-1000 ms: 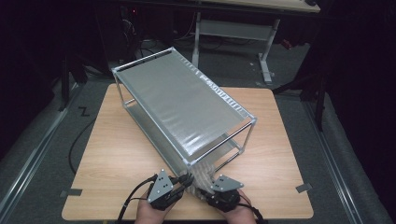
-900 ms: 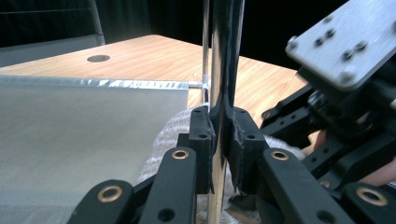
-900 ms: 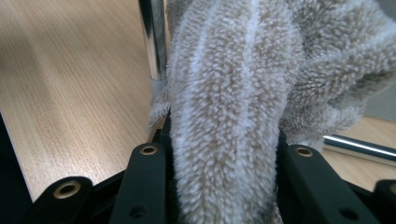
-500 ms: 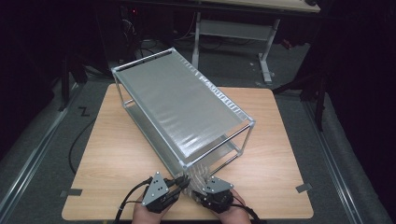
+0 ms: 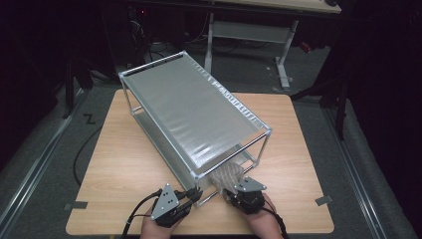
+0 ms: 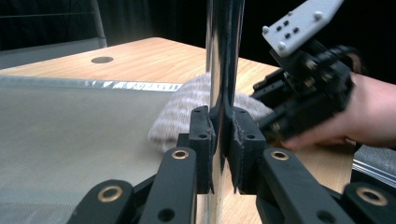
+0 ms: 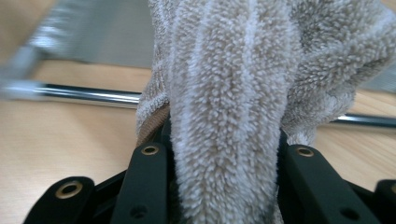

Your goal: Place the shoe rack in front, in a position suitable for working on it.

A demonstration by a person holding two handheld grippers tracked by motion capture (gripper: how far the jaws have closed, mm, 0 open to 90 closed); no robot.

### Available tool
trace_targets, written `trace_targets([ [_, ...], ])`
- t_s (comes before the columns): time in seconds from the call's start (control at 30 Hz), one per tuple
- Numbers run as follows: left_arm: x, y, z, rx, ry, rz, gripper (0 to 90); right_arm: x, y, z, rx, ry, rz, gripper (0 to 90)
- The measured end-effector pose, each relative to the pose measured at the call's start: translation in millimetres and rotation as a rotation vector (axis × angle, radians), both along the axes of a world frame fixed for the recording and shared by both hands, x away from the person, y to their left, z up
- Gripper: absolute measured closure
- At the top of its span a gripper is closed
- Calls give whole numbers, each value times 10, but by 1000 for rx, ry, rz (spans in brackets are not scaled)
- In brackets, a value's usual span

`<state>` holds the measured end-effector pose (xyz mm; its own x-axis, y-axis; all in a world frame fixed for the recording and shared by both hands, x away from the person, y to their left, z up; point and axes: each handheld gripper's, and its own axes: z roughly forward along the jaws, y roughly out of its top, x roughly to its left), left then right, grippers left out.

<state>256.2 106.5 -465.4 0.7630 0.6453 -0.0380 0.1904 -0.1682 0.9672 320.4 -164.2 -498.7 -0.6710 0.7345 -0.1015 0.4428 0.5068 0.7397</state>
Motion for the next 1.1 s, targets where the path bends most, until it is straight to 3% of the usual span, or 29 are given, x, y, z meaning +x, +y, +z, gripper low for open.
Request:
trace_targets([
  [0.2,0,4,-1,-1,0,-3,803,132,-226,8,12,15,-97,649],
  [0.33,-4,1,4,0,4,-1,804,248,-448,17,22,25,-199,645],
  [0.5,-5,-3,10,2,9,2,805,293,-541,12,36,31,-229,622],
  [0.87,-2,-4,9,-2,13,1,804,232,-423,-7,39,32,-160,627],
  [1.03,-2,-2,9,-1,14,0,804,110,-197,-10,33,35,-74,628],
  [1.07,-1,-1,8,-1,12,0,803,44,-77,-15,39,38,-25,629],
  [1.1,-1,-1,8,-1,12,0,803,44,-77,-15,39,38,-25,629],
])
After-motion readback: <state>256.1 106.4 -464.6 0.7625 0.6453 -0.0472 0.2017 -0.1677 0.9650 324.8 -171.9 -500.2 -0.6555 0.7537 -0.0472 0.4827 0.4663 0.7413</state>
